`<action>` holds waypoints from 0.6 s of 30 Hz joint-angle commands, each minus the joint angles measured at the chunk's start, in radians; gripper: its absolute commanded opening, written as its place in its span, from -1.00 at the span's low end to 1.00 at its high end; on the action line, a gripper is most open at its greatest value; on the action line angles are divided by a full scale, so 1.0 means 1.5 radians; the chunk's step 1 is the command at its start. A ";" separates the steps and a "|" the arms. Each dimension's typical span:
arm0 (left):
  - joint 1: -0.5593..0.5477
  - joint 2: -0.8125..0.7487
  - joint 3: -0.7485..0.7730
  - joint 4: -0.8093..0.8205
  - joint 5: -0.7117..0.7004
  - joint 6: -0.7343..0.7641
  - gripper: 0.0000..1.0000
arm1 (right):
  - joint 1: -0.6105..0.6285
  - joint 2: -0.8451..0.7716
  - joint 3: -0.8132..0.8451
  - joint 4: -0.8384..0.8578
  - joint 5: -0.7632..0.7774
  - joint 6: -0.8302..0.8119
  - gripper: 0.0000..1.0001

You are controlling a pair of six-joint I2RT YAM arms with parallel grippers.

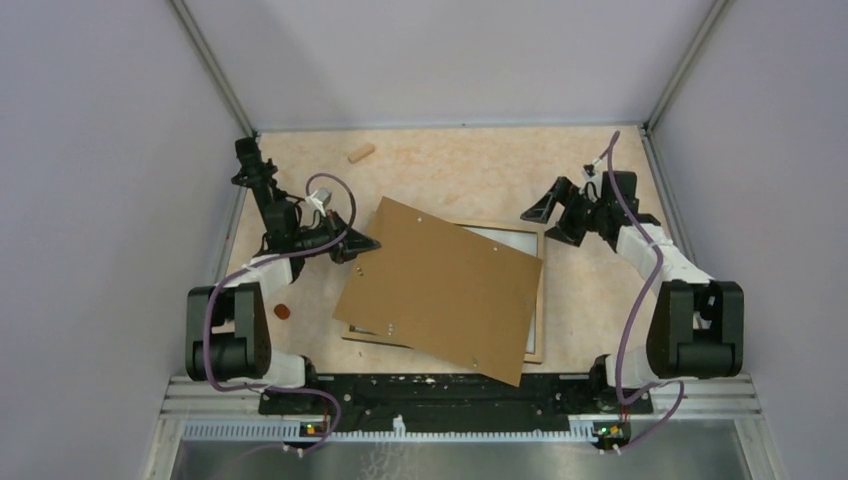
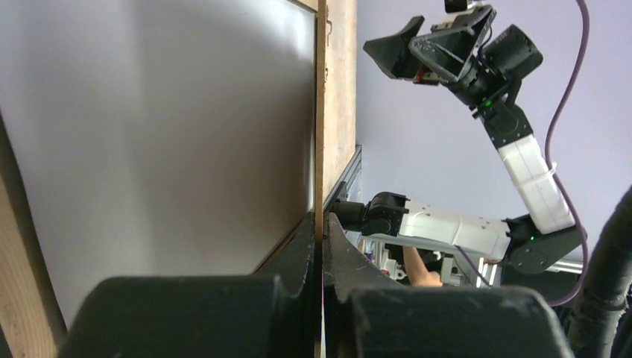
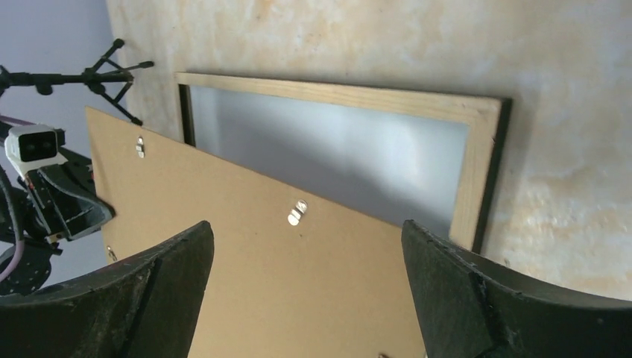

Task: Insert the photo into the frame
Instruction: Place the photo frame item in the photo frame.

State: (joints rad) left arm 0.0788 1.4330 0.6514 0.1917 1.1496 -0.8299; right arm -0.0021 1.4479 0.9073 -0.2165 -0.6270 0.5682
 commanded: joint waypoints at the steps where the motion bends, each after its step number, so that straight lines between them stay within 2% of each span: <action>1: 0.009 -0.013 -0.047 0.109 -0.020 -0.066 -1.00 | 0.004 -0.055 -0.058 -0.047 0.062 -0.013 0.83; 7: 0.012 -0.022 -0.092 0.134 -0.076 -0.091 -1.00 | 0.004 -0.069 -0.113 -0.031 0.046 -0.017 0.52; 10: 0.020 -0.026 -0.112 0.160 -0.084 -0.101 -1.00 | 0.003 -0.064 -0.137 -0.017 0.052 -0.020 0.51; 18: 0.053 -0.033 -0.089 0.099 -0.081 -0.036 -1.00 | 0.003 -0.035 -0.153 0.013 0.061 -0.021 0.53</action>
State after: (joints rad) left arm 0.1272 1.4216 0.4843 0.3473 1.0828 -0.9382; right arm -0.0021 1.3842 0.6739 -0.2539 -0.5461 0.5491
